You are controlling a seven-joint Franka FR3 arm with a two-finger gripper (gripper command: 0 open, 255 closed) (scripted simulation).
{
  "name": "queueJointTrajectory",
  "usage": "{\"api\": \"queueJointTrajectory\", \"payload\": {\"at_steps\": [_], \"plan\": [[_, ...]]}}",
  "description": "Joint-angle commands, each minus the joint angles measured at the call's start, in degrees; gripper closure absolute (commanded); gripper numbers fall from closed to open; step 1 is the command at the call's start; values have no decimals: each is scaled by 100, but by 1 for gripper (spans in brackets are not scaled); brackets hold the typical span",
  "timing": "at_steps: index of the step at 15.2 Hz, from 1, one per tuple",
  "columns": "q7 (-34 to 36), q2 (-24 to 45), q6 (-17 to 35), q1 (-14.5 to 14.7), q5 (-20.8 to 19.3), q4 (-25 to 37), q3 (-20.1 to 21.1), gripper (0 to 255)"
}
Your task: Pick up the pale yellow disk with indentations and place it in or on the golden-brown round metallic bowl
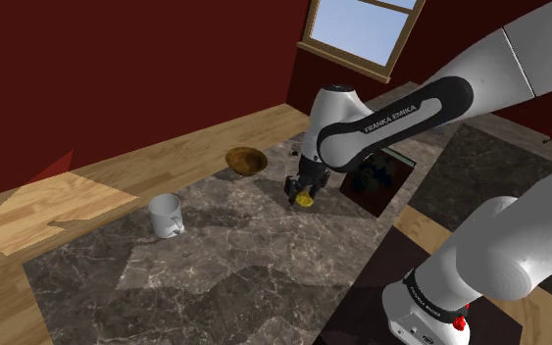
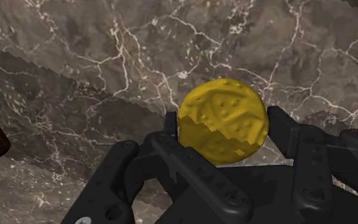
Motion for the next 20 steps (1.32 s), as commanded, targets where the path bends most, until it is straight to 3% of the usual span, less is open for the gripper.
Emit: {"api": "queueJointTrajectory", "payload": {"at_steps": [1, 12, 20], "plan": [[-38, 377, -66, -90, -119, 432, -55, 255], [-100, 2473, -801, -264, -533, 3245, -255, 255], [-188, 4093, -1757, -270, -670, 5813, -363, 255]]}}
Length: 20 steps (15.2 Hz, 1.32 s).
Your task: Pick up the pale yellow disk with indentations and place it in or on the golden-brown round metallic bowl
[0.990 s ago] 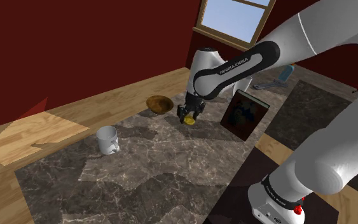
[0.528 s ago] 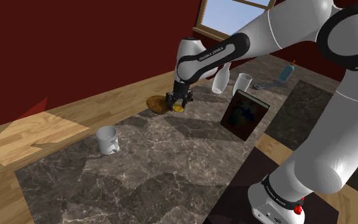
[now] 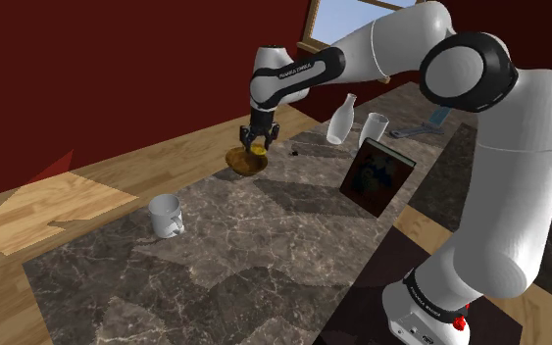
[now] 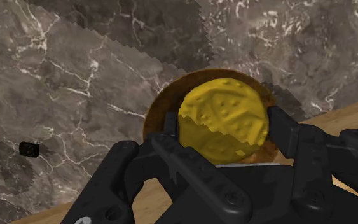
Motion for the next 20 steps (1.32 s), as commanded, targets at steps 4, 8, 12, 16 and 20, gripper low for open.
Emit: {"api": "queueJointTrajectory", "payload": {"at_steps": [4, 8, 12, 16, 20], "plan": [[-58, 1039, -686, 20, -52, 1722, -50, 255], [-56, 1186, -465, 24, -62, 1648, -58, 255], [-55, 1350, -255, 29, -72, 1602, -66, 255], [-53, 1528, -55, 35, -83, 1580, -75, 255], [-52, 1632, 49, 39, -89, 1580, -81, 255]]}}
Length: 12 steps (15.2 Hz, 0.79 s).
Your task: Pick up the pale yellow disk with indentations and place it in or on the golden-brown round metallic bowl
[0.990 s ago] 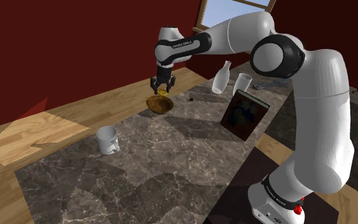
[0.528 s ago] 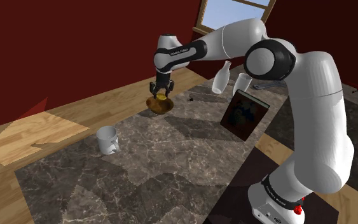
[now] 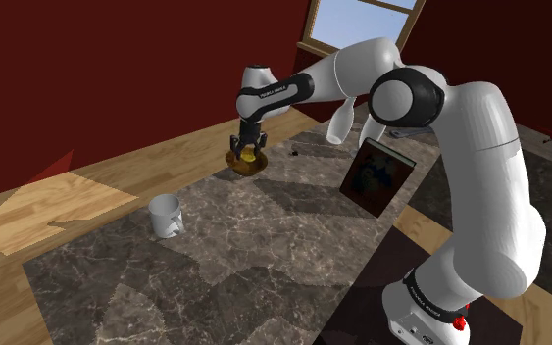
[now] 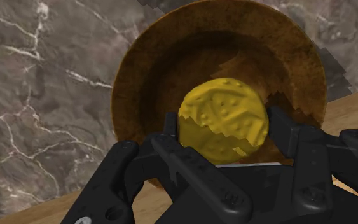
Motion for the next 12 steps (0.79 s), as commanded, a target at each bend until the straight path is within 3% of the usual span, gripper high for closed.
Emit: {"api": "queueJointTrajectory", "payload": {"at_steps": [1, 5, 6, 12], "plan": [[1, 3, 19, 1, -1, -13, 0, 255], [1, 3, 19, 1, -1, -13, 0, 255], [1, 3, 19, 1, -1, -13, 0, 0], [-3, -102, -111, -5, 6, 12, 5, 0]]}}
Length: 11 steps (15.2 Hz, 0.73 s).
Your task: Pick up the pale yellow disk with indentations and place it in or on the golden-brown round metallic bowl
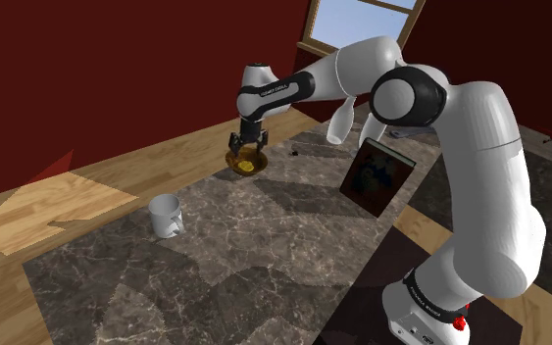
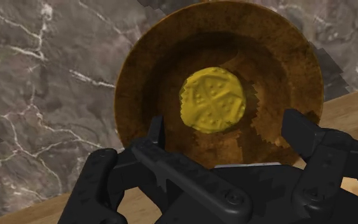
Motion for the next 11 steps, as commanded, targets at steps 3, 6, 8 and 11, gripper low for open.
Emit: {"api": "queueJointTrajectory", "payload": {"at_steps": [3, 6, 8, 11], "plan": [[-6, -306, -461, -10, 20, 157, 16, 0], [-6, -307, -460, -10, 20, 157, 16, 0], [-6, -306, -461, -10, 20, 157, 16, 0], [-6, -307, -459, -10, 20, 156, 16, 0]]}}
